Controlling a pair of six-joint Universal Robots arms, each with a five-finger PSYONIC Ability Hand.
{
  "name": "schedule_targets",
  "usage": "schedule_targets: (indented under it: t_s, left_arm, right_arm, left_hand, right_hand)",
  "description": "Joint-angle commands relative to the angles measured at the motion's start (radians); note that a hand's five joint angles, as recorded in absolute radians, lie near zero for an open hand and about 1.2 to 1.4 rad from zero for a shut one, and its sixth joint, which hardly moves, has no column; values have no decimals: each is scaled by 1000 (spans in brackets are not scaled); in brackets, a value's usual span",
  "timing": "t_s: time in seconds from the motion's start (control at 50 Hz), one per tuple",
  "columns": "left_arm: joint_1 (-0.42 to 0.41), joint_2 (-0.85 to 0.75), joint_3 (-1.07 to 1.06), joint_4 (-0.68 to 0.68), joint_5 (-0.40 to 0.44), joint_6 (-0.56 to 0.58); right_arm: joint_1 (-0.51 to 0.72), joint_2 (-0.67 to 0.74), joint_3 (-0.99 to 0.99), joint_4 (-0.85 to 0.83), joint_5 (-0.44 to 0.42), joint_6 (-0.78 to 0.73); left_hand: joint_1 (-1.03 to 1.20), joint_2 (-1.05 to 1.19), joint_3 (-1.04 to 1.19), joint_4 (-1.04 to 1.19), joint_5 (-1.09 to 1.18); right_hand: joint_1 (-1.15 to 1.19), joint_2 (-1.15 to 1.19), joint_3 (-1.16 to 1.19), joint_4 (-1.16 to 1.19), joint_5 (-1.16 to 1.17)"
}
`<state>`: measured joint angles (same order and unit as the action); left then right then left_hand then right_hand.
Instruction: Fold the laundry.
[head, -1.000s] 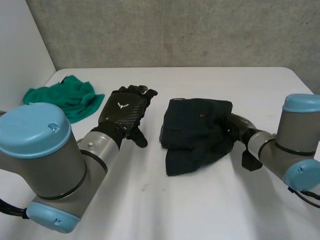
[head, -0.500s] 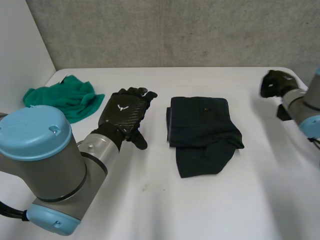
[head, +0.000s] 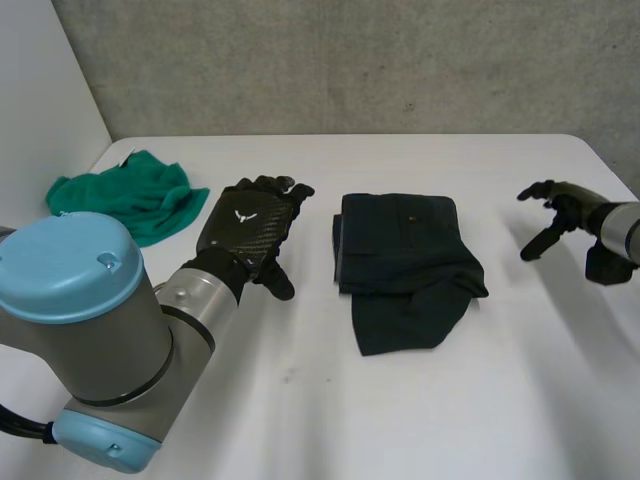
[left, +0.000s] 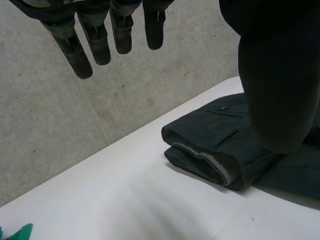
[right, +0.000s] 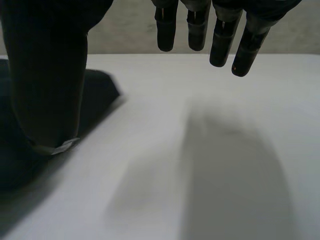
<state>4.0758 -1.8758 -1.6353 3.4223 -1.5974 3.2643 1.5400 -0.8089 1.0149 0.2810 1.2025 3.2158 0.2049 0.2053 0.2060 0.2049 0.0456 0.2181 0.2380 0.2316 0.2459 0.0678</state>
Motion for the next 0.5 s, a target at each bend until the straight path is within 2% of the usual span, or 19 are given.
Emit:
schedule_targets:
  t_s: [0.02, 0.2, 0.36, 0.5]
  left_arm:
    - [0, 15, -9, 0, 1, 0]
    - [-5, 21, -17, 14, 1, 0]
    - [-3, 23, -18, 15, 2, -1]
    - [-5, 24, -28, 31, 2, -1]
  right_arm:
    - [77, -139, 341, -138, -89, 18]
    - [157, -141, 426, -298, -72, 38]
    - [201, -102, 406, -344, -8, 36]
    - [226, -62, 386, -375, 5, 33]
  left_hand:
    - [-30, -30, -31, -30, -45]
    - [-30, -30, -31, -30, -45]
    - [-30, -30, -31, -30, -45]
    - [-30, -30, -31, -30, -45]
  right_hand:
    - [14, -6, 0, -14, -11]
    - [66, 47, 53, 39, 42]
    - [110, 91, 97, 83, 86]
    - [219, 199, 205, 191, 195]
